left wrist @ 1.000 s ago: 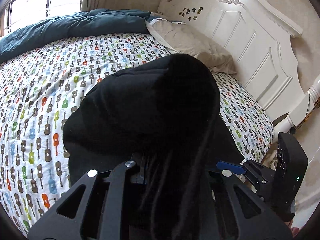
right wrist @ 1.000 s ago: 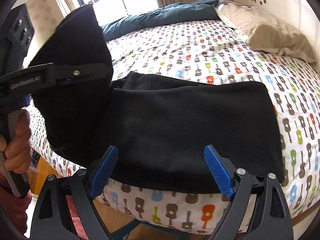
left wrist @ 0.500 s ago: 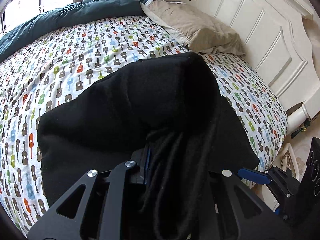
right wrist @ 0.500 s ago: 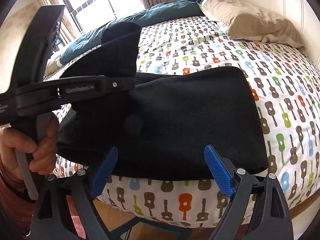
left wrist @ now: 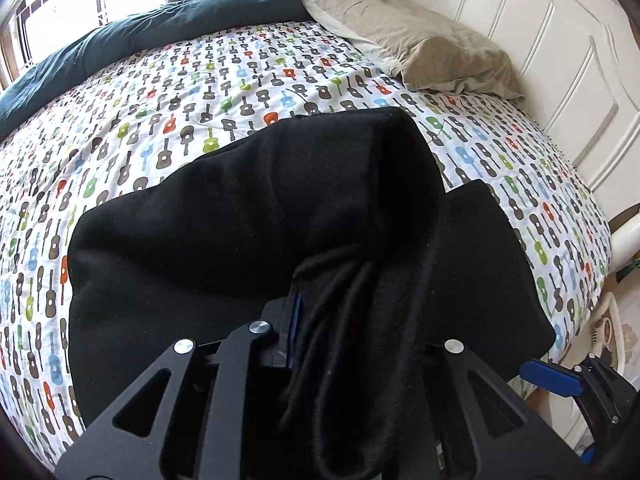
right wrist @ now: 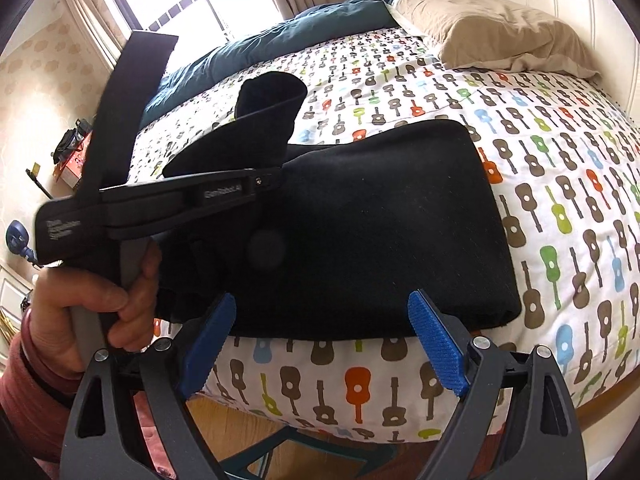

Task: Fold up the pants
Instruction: 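Fold the held end over the pants with the left gripper and release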

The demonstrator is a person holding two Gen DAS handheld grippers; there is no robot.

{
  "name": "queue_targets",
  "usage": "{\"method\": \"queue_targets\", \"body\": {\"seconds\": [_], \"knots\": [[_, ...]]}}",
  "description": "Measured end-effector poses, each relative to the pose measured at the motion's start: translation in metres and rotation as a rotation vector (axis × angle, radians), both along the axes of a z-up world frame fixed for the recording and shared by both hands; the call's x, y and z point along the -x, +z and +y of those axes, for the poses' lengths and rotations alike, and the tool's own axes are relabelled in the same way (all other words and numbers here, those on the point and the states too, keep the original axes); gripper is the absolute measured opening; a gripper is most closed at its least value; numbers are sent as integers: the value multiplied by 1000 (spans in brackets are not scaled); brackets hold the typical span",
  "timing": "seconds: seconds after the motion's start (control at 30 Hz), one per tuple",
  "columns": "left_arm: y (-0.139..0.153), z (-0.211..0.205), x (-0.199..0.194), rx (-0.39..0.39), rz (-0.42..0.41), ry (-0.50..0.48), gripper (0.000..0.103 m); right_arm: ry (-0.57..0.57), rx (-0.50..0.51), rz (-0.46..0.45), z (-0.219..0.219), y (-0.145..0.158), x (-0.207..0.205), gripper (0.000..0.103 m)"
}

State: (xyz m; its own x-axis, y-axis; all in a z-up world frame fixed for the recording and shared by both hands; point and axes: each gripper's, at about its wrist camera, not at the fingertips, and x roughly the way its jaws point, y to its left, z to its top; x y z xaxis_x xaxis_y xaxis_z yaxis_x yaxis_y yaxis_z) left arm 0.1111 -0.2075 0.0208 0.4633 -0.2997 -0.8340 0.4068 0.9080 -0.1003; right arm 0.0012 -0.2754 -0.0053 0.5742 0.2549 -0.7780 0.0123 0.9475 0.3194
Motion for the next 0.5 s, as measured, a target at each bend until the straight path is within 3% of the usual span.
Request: {"method": "queue_targets", "body": {"seconds": [0.4, 0.5], "knots": [[-6, -20, 13, -126, -94, 8, 16, -109, -16, 3, -33, 8, 22, 87], [-5, -24, 19, -133, -114, 2, 25, -139, -20, 6, -42, 9, 24, 87]]}}
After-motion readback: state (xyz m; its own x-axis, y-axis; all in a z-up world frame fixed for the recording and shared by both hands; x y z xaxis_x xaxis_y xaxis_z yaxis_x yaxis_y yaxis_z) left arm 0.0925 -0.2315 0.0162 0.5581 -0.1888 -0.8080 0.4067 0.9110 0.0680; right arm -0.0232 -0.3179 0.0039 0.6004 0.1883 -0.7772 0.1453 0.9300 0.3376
